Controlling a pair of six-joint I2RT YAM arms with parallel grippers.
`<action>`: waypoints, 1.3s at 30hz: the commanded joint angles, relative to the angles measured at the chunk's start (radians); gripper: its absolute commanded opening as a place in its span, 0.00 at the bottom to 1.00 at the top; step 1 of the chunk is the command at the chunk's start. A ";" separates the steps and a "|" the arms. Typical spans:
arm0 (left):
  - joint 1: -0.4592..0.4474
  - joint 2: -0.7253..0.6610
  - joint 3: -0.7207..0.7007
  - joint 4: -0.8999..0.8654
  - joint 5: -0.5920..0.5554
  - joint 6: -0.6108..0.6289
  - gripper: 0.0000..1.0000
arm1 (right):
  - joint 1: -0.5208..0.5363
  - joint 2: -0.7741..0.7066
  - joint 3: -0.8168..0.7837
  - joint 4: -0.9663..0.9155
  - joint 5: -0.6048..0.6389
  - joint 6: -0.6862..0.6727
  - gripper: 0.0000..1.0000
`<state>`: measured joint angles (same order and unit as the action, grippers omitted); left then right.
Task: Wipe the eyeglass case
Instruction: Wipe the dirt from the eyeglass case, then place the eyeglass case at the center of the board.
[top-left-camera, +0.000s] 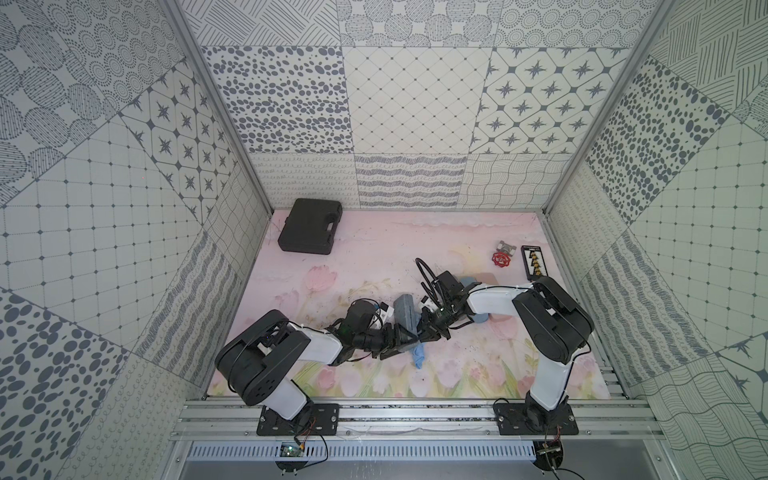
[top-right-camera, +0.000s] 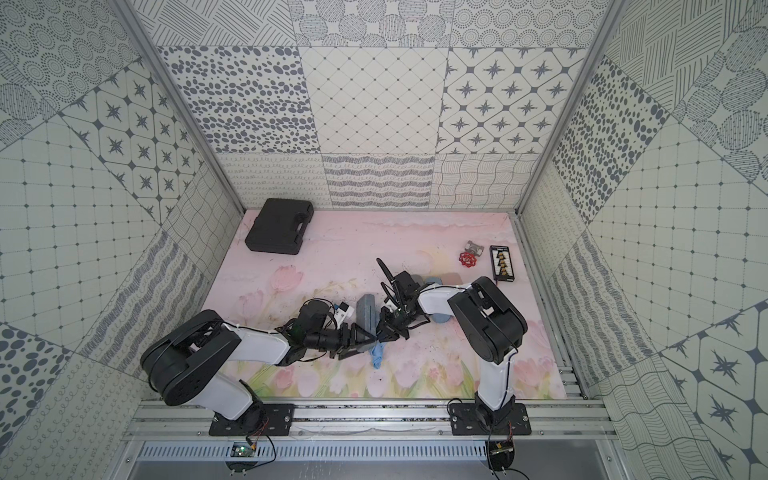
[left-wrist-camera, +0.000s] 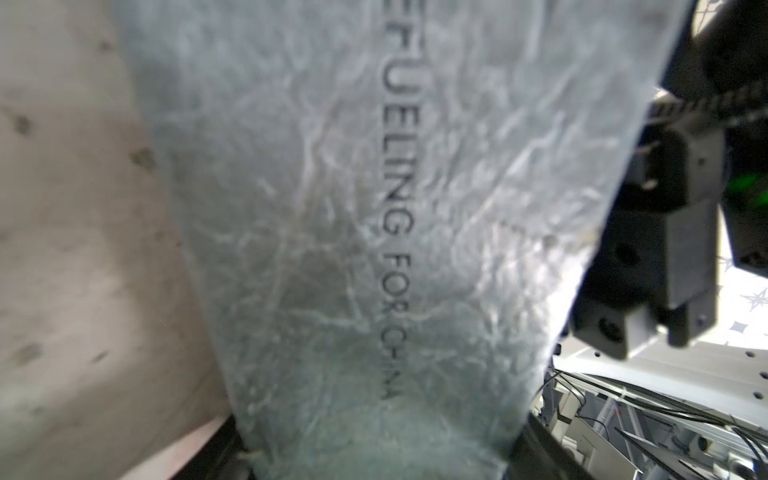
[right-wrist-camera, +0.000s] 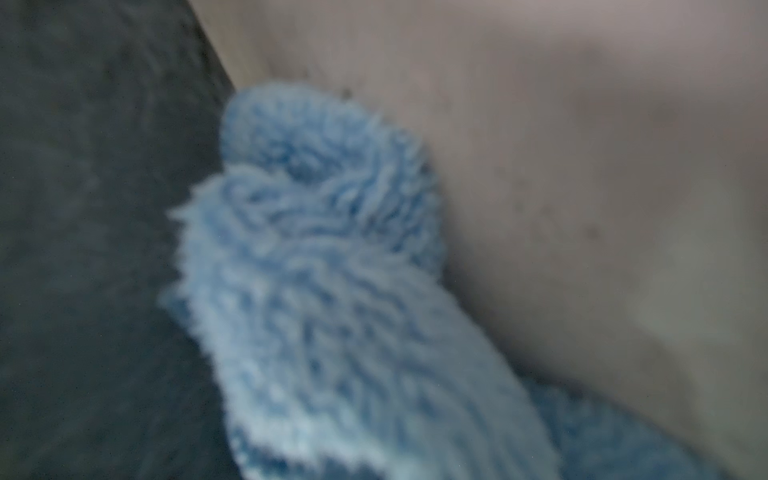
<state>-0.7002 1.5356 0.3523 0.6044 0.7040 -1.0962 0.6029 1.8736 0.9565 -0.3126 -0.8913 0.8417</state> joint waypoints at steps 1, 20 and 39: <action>-0.005 -0.031 0.001 -0.205 0.011 0.097 0.00 | -0.042 -0.006 0.123 0.312 -0.154 0.078 0.00; -0.016 -0.171 0.153 -0.733 -0.256 0.274 0.12 | -0.273 -0.220 0.363 -0.207 0.079 -0.172 0.00; -0.179 0.227 0.750 -1.135 -0.559 0.192 0.28 | -0.423 -0.402 0.198 -0.283 0.227 -0.242 0.00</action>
<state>-0.8383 1.6684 0.9718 -0.3382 0.2581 -0.8989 0.1947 1.5070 1.1679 -0.6128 -0.6846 0.6357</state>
